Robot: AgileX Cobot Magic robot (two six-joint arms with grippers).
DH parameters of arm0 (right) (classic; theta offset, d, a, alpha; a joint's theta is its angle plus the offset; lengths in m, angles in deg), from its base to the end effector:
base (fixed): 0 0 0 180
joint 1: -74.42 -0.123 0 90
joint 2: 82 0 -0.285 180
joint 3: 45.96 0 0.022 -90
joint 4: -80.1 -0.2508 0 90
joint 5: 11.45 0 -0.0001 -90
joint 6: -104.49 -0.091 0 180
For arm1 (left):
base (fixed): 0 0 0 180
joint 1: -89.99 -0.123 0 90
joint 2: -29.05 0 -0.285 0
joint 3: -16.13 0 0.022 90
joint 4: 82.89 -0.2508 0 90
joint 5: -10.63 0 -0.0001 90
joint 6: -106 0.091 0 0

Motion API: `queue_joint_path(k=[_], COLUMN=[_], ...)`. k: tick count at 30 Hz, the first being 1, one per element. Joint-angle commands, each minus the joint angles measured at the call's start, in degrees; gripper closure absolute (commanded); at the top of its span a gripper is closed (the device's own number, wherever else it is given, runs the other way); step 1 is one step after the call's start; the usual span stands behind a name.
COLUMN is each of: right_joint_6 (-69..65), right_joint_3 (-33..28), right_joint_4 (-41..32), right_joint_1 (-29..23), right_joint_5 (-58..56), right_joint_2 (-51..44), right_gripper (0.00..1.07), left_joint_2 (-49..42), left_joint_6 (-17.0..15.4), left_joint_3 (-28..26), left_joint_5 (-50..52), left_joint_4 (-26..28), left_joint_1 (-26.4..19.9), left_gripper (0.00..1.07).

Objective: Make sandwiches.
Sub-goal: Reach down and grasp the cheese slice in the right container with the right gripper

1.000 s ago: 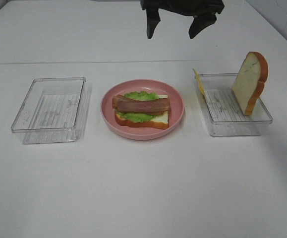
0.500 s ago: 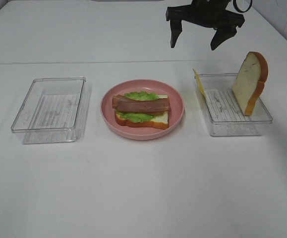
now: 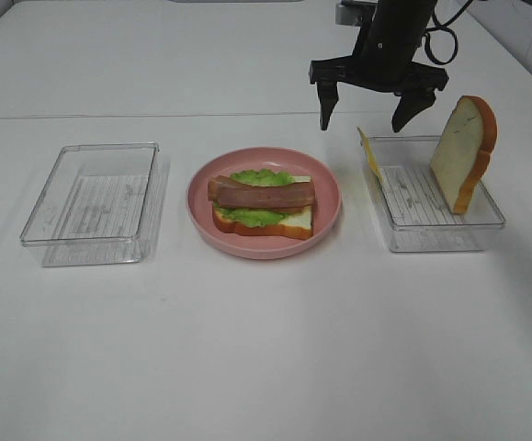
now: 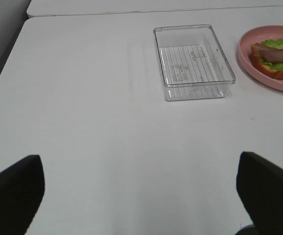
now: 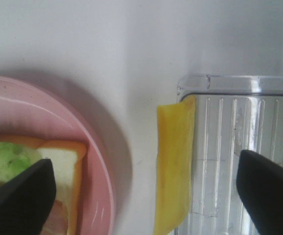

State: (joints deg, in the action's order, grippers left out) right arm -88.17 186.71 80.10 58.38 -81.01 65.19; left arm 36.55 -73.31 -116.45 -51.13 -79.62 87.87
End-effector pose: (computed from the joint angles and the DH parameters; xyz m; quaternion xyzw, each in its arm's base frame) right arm 0.4961 0.1426 0.1921 -0.0292 0.9899 0.0343 0.1342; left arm -0.0086 -0.0049 0.2815 -0.0089 0.8508 -0.0156 0.5252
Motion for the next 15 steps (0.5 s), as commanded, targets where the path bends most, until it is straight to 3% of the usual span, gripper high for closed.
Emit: queue_joint_path(k=[1,15], right_joint_6=[-0.46,-0.86], right_joint_3=[-0.92,-1.15], right_joint_4=[0.29,0.92], right_joint_1=[0.34,0.34], right_joint_5=[-6.59,-6.53], right_joint_2=[0.29,1.72], right_gripper=[0.11,0.12], left_joint_2=[-1.15,-1.15], left_joint_6=[0.11,0.11], left_joint_3=[0.17,0.17], left_joint_5=[0.17,0.17], left_joint_4=[0.52,0.52], left_joint_1=[-0.23,-0.23], left_gripper=[0.07,0.07])
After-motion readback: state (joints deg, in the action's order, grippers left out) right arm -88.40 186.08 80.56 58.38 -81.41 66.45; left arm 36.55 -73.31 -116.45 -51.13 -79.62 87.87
